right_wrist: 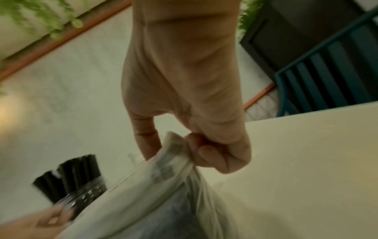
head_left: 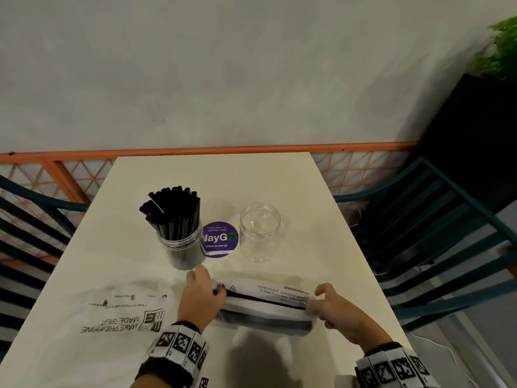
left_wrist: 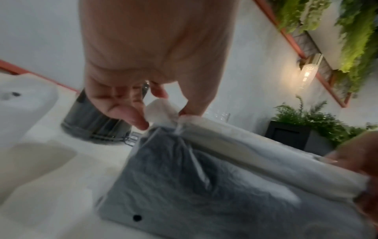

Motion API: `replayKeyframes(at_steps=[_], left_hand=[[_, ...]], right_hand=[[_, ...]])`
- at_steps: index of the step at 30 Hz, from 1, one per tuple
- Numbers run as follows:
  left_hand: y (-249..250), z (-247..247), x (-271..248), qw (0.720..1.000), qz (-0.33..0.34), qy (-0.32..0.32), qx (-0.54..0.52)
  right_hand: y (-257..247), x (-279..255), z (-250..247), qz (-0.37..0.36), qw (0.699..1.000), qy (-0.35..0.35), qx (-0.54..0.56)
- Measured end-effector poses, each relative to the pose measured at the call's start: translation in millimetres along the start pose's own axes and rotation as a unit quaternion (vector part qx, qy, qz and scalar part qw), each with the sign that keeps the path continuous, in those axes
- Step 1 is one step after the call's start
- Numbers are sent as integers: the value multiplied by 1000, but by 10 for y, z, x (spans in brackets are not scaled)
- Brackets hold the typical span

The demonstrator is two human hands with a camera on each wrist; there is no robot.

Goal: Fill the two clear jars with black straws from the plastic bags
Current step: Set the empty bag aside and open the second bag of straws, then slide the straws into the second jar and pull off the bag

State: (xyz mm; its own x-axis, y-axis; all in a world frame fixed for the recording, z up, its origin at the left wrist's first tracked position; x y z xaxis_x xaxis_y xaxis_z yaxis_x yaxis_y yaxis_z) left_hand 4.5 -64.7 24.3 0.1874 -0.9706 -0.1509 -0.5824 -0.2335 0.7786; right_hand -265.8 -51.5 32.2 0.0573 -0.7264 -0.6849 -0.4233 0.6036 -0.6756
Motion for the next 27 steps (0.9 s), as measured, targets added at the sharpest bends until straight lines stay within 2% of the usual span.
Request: replayKeyframes(at_steps=[3, 4, 6, 8, 10, 12, 15, 18, 21, 24, 27], left_hand=[[121, 57, -53, 991, 96, -37, 82], [144, 75, -69, 988, 116, -50, 91], [151, 115, -96, 983, 125, -80, 112], [137, 119, -108, 977, 109, -115, 144], [98, 72, -95, 971, 83, -150, 165], [51, -1, -66, 966, 42, -196, 162], [43, -93, -31, 967, 18, -230, 103], [95, -159, -39, 972, 44, -213, 84], [217, -203, -92, 977, 89, -184, 53], [405, -240, -163, 977, 146, -153, 18], [578, -324, -237, 972, 188, -138, -14]], right_hand=[[-67, 64, 63, -68, 988, 92, -107], [-81, 81, 85, -97, 972, 149, -156], [-76, 106, 116, -153, 918, 256, -262], [-79, 105, 131, -219, 873, 294, -321], [-116, 75, 101, -241, 880, 269, -308], [-140, 61, 35, -233, 893, 251, -291], [-212, 32, 13, -241, 879, 261, -319], [-357, -60, 179, -310, 844, 256, -355], [-521, -135, 543, -430, 804, 162, -378], [-662, -76, 825, -434, 800, 95, -404], [-794, -32, 828, -433, 803, 103, -397]])
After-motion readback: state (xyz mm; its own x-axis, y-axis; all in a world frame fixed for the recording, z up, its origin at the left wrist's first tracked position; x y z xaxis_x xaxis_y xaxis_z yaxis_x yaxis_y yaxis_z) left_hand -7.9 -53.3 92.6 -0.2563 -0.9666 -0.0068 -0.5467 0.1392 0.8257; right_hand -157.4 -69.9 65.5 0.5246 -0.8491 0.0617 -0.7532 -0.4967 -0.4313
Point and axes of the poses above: each hand's wrist, its own x-axis towards the middle knuckle, its own z-axis out of the palm, y = z × x, the point moved 2 cm from there along x, towards the middle knuckle, and after that the axes turned 4 degrees about -x, right-handed, at the moved point
